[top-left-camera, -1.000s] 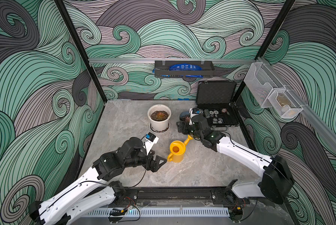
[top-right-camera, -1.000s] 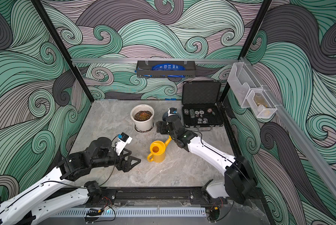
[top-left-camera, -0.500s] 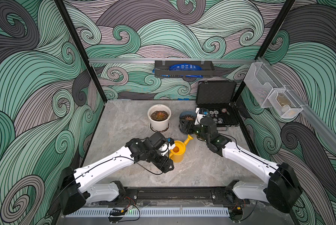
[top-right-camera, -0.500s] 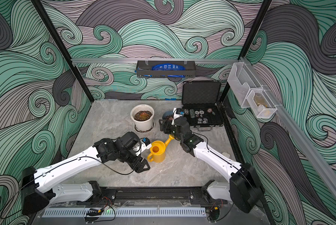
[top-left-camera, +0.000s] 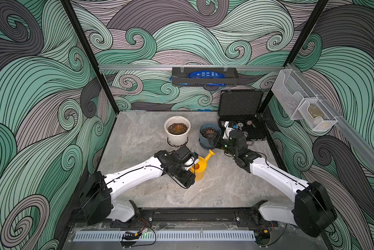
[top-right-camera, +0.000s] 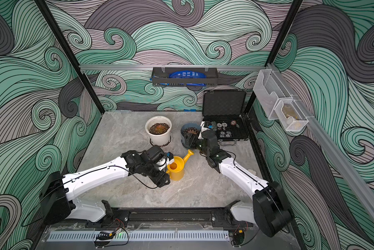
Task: Water the succulent around the soil edge
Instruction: Pick up the watering can from the center of the board.
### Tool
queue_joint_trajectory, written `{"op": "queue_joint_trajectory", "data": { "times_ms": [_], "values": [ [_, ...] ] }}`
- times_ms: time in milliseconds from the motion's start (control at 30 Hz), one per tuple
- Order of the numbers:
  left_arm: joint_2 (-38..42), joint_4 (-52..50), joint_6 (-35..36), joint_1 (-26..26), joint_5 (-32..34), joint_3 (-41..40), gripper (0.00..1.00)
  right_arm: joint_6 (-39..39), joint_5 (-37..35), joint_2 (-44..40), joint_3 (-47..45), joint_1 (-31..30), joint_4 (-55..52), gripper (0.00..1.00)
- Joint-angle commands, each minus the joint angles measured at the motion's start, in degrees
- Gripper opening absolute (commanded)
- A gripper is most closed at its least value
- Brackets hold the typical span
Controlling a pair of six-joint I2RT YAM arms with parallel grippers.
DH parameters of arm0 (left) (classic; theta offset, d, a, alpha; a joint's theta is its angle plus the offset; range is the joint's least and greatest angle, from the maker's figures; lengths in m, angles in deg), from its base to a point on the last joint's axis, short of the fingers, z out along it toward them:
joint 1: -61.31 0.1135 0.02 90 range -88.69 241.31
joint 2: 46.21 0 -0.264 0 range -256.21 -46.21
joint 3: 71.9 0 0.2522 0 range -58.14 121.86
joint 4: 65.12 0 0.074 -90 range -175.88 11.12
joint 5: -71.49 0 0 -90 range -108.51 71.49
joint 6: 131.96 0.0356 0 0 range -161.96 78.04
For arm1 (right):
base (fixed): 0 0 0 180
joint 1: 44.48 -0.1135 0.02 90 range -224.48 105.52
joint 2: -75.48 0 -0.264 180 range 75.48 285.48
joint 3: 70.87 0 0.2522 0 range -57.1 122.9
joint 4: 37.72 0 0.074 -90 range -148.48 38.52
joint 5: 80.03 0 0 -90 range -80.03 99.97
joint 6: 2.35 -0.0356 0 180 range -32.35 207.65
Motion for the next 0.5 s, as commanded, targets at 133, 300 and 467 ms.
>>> {"op": "queue_joint_trajectory", "data": {
  "times_ms": [133, 300, 467],
  "values": [
    [-4.7, 9.2, 1.5, 1.0, 2.2, 0.0, 0.67, -1.9, 2.6, -0.5, -0.9, 1.8, 1.4, 0.68],
    [-6.7, 11.9, 0.6, 1.2, 2.6, 0.4, 0.64, -2.0, 3.8, -0.7, -1.5, 2.3, 2.1, 0.65],
    [-7.7, 11.4, -0.4, 1.2, 3.1, 0.3, 0.57, -2.0, 4.3, -0.6, -1.4, 2.5, 2.1, 0.64]
  ]
}}
